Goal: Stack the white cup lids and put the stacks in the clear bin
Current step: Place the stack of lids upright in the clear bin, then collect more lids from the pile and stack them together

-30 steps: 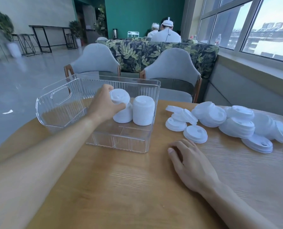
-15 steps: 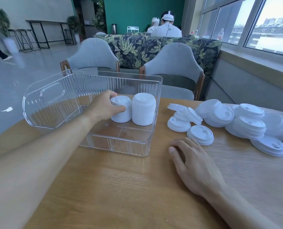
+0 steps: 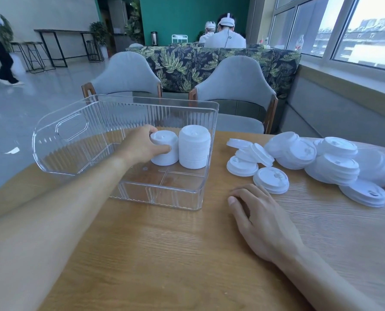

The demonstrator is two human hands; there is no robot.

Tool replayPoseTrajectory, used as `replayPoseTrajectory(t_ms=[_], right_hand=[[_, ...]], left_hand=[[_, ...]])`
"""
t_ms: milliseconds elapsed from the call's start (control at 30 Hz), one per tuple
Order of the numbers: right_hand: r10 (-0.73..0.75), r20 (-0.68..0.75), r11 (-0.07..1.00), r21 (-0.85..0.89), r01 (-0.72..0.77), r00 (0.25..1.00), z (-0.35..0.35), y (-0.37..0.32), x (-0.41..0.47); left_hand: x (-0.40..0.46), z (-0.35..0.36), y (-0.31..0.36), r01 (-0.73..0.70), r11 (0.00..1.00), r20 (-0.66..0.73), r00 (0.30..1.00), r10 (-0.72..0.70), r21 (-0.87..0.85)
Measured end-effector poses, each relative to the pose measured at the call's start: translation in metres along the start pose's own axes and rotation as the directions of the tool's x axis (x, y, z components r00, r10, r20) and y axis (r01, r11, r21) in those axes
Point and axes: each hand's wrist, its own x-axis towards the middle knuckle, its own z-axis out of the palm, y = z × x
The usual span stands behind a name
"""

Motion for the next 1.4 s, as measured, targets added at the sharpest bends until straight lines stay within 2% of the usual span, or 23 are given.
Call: replayPoseTrajectory(t_ms=[233,467,667,767,933,1067,1167,1333,1400], right_hand=[[-0.009,0.012,1.000,-0.004,0.009,1.000,-0.001,0.001,-0.003],[0.001,-0.005,0.999,-0.049,-0.001,1.000,-0.001,0.000,-0.011],[0.003,-0.045,1.000,-0.012,-0.004,0.999,-0.016,-0.001,-0.039],[0.002,-0.054,1.000,-0.016,-0.002,0.999,-0.021,0.003,-0.055],[0.009,-0.080,1.000,-0.002,-0.009,0.997,-0.034,0.010,-0.076],[0.023,-0.098,1.000,-0.001,-0.023,0.995,-0.043,0.016,-0.088],[0.046,-0.094,0.999,0.006,-0.046,0.994,-0.050,0.023,-0.096],[0.086,-0.098,0.996,0.019,-0.084,0.992,-0.064,0.039,-0.106],[0.109,-0.103,0.994,0.019,-0.108,0.989,-0.072,0.047,-0.110]], left_hand=[[-0.005,-0.009,0.007,0.038,0.999,0.033,0.999,-0.038,-0.019],[-0.036,-0.010,0.017,0.021,0.998,-0.218,0.975,-0.032,-0.053],[-0.096,-0.004,0.041,-0.089,0.994,-0.298,0.952,0.064,-0.070],[-0.126,0.003,0.054,-0.145,0.988,-0.379,0.918,0.116,-0.049],[-0.175,0.020,0.078,-0.293,0.949,-0.460,0.863,0.209,-0.119],[-0.208,0.045,0.098,-0.310,0.933,-0.406,0.888,0.215,-0.183],[-0.219,0.066,0.108,-0.286,0.944,-0.277,0.932,0.234,-0.166],[-0.218,0.091,0.119,-0.250,0.967,-0.033,0.968,0.249,-0.044],[-0.216,0.099,0.123,-0.239,0.971,0.023,0.971,0.239,0.003]])
